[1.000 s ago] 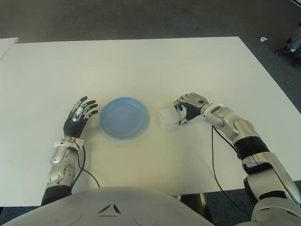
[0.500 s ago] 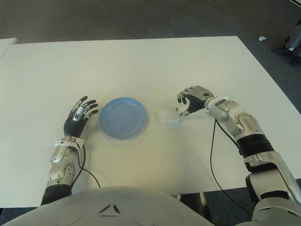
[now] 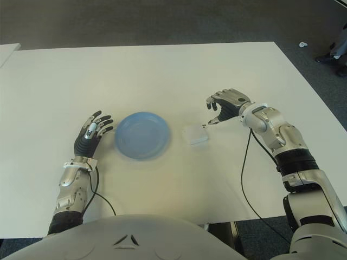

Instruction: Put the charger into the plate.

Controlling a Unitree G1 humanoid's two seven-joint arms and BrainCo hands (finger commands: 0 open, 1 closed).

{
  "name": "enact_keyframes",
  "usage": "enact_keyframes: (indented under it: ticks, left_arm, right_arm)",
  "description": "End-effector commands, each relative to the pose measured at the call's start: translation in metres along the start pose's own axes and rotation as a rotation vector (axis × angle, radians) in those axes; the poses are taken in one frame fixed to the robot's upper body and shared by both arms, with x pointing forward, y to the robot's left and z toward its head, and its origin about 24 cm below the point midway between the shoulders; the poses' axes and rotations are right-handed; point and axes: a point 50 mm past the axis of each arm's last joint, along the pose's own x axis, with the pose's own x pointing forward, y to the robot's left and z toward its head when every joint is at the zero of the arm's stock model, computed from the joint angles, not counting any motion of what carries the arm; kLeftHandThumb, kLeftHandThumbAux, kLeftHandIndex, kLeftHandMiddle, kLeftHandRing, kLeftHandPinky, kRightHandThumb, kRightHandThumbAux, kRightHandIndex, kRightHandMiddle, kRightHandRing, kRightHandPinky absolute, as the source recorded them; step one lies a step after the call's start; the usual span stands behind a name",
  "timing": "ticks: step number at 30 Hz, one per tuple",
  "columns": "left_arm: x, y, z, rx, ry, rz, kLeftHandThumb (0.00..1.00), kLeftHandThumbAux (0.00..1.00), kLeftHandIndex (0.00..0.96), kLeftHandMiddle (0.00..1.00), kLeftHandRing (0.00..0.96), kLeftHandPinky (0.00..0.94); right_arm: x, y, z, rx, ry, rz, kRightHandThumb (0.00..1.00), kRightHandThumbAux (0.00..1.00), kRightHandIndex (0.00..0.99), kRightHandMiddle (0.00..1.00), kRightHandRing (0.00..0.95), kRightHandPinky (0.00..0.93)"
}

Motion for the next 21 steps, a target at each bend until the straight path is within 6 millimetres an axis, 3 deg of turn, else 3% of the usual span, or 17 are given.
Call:
enact_keyframes:
  ticks: [1,21]
  left_arm:
    - [0.0012,-0.0001,-0.0025,0.003,0.016,-0.020,0.000,0.461,0.151,0.276,0.280,0.280]
    - [0.0024,0.0008,-0.0022,0.015,0.019,-0.020,0.000,0.460,0.151,0.268,0.272,0.278]
  right_arm:
    - [-0.0003,-0.0014,-0.0021,0.025,0.004,0.004,0.855,0.678,0.403,0.534,0.792,0.315]
    - [-0.0003,0.0004,-0.0008,0.038,0.017,0.019,0.856,0.676,0.405,0.538,0.802,0.406]
